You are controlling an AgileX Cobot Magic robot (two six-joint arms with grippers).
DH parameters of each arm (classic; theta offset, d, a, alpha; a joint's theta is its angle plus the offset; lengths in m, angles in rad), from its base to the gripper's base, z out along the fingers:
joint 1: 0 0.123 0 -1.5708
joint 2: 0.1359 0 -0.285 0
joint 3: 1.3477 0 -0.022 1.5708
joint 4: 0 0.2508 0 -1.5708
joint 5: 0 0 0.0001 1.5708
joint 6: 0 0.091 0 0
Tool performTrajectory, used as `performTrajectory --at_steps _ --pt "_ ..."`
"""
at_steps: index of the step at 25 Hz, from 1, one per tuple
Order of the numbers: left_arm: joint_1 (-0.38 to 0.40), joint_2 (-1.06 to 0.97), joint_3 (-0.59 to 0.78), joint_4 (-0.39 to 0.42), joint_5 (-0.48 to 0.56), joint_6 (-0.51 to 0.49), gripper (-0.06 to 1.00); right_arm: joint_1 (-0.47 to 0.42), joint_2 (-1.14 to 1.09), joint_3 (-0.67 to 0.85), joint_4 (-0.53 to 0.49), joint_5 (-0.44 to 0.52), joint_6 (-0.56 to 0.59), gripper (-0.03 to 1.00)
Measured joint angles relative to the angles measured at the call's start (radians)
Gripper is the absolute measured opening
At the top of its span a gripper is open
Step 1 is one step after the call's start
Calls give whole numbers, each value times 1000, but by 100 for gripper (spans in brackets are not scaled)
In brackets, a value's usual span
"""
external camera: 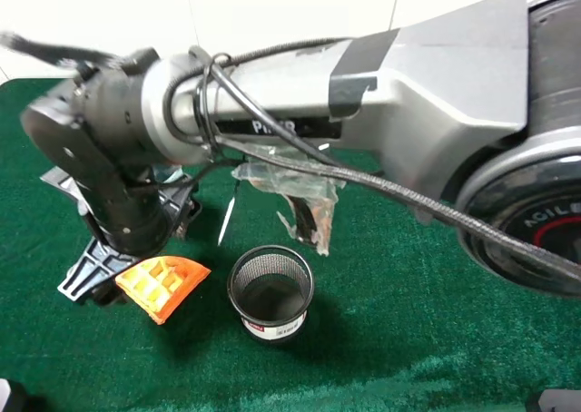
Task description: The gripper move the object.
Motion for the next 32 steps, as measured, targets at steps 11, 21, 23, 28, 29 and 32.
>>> performTrajectory --at_steps 11,21,23,28,29,32 --pt "0 0 0 0 0 0 98 0 -43 -112 -26 189 0 69" --pt "0 0 0 0 0 0 98 0 -180 -112 -27 229 4 69" --pt "0 0 0 0 0 0 98 0 -210 -112 -30 230 7 69" --pt "0 0 0 0 0 0 98 0 -278 -112 -63 230 15 70" --pt "0 0 0 0 0 0 98 0 -291 -112 -75 230 17 70" --pt "0 0 0 0 0 0 98 -2 -330 -112 -112 231 19 70"
